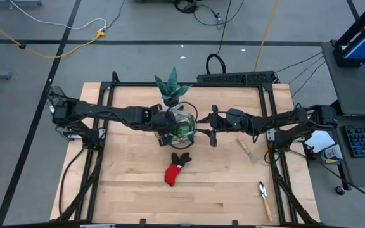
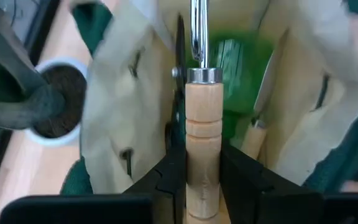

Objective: Pick & Place Garden tools in Gardening bag
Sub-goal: Put the left brown hand rake into the gardening bag, then put the brown hand rake into the gardening bag

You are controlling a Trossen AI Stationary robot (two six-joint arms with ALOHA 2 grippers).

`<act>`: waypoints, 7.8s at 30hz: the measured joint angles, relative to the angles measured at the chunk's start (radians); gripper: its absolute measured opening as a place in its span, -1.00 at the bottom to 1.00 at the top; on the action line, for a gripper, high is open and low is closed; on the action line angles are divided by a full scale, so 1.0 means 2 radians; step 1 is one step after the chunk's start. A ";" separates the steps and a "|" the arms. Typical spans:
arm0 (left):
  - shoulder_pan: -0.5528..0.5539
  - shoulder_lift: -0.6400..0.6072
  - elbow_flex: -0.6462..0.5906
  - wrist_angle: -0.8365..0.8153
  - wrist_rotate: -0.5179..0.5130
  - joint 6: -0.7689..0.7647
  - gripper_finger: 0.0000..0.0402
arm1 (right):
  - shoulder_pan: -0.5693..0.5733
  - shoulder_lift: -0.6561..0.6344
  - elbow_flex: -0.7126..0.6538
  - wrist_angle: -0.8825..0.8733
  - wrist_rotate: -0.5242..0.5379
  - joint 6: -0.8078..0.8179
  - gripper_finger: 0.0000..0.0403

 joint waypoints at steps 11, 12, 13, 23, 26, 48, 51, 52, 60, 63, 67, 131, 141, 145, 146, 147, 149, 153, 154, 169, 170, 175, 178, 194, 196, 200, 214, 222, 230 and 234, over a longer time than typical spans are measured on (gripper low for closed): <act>0.014 0.027 0.001 -0.052 0.010 -0.022 -0.60 | 0.000 0.000 0.000 -0.002 0.000 0.000 -0.23; 0.018 0.033 0.001 -0.050 0.014 -0.016 -0.60 | 0.000 0.000 0.000 -0.001 0.000 0.000 -0.23; 0.021 0.037 0.001 -0.047 0.019 -0.011 -0.61 | 0.000 0.000 0.000 0.001 0.000 0.000 -0.23; 0.059 0.063 0.002 -0.018 0.083 0.026 -0.59 | 0.000 0.000 0.000 0.011 0.000 0.000 -0.23; 0.066 0.067 0.001 -0.017 0.097 0.033 -0.59 | 0.000 0.000 0.000 0.009 -0.001 0.000 -0.23; 0.074 0.083 0.000 0.007 0.086 0.060 -0.16 | 0.000 0.000 0.000 0.001 -0.001 0.000 -0.23; 0.074 0.083 0.000 0.009 0.067 0.059 -0.09 | 0.000 0.000 0.000 0.001 -0.001 0.000 -0.23; 0.074 0.083 0.000 0.010 0.062 0.055 -0.08 | 0.000 0.000 0.000 0.001 -0.001 0.000 -0.23; 0.061 0.050 0.001 0.008 0.055 0.039 -0.11 | 0.000 0.000 0.000 0.005 -0.001 0.001 -0.23; 0.055 0.034 0.001 0.010 0.055 0.039 -0.16 | 0.000 0.000 0.000 0.007 -0.001 0.013 -0.23; 0.047 0.015 0.001 0.012 0.037 0.038 -0.25 | 0.000 0.000 0.000 0.005 -0.001 0.027 -0.23; -0.172 -0.137 -0.013 -0.180 -0.278 -0.202 -0.91 | 0.056 -0.047 -0.026 -0.026 -0.001 0.026 -0.23; -0.172 -0.257 -0.154 -0.076 -0.277 -0.222 -0.92 | 0.083 -0.119 -0.026 -0.090 0.001 0.011 -0.23; -0.172 -0.308 -0.216 -0.002 -0.257 -0.193 -0.90 | 0.089 -0.137 -0.026 -0.108 0.002 0.012 -0.23; -0.172 -0.320 -0.231 0.016 -0.251 -0.183 -0.91 | 0.089 -0.142 -0.025 -0.117 0.002 0.013 -0.23; -0.172 -0.330 -0.244 0.032 -0.245 -0.175 -0.92 | 0.089 -0.148 -0.026 -0.131 0.002 0.014 -0.23; -0.172 -0.349 -0.266 0.069 -0.231 -0.158 -0.97 | 0.089 -0.158 -0.026 -0.151 0.002 0.029 -0.23; -0.172 -0.373 -0.294 0.122 -0.217 -0.126 -0.97 | 0.090 -0.179 -0.026 -0.207 0.004 0.055 -0.23; -0.171 -0.376 -0.299 0.129 -0.217 -0.117 -0.95 | 0.090 -0.183 -0.026 -0.219 0.004 0.061 -0.23; -0.139 -0.376 -0.302 0.188 -0.198 -0.064 -0.93 | 0.117 -0.200 -0.026 -0.363 0.080 0.146 -0.23; -0.137 -0.376 -0.302 0.188 -0.189 -0.061 -0.91 | 0.117 -0.202 -0.026 -0.367 0.079 0.148 -0.23; -0.134 -0.376 -0.302 0.187 -0.178 -0.061 -0.88 | 0.119 -0.216 -0.026 -0.399 0.081 0.148 -0.23; -0.134 -0.376 -0.302 0.187 -0.178 -0.053 -0.87 | 0.119 -0.225 -0.026 -0.405 0.082 0.148 -0.23; -0.134 -0.376 -0.302 0.187 -0.178 -0.047 -0.87 | 0.119 -0.249 -0.026 -0.496 0.079 0.159 -0.23; -0.134 -0.376 -0.302 0.187 -0.178 -0.047 -0.87 | 0.119 -0.249 -0.026 -0.511 0.079 0.174 -0.23; -0.134 -0.376 -0.302 0.187 -0.178 -0.048 -0.87 | 0.119 -0.248 -0.026 -0.549 0.079 0.207 -0.23; -0.134 -0.376 -0.301 0.187 -0.178 -0.046 -0.87 | 0.119 -0.249 -0.026 -0.654 0.079 0.285 -0.23; -0.134 -0.376 -0.301 0.187 -0.178 -0.045 -0.87 | 0.119 -0.249 -0.026 -0.689 0.079 0.299 -0.23; -0.134 -0.376 -0.301 0.187 -0.178 -0.045 -0.87 | 0.119 -0.249 -0.026 -0.732 0.078 0.379 -0.23; -0.134 -0.376 -0.301 0.187 -0.178 -0.045 -0.87 | 0.119 -0.249 -0.026 -0.736 0.078 0.420 -0.23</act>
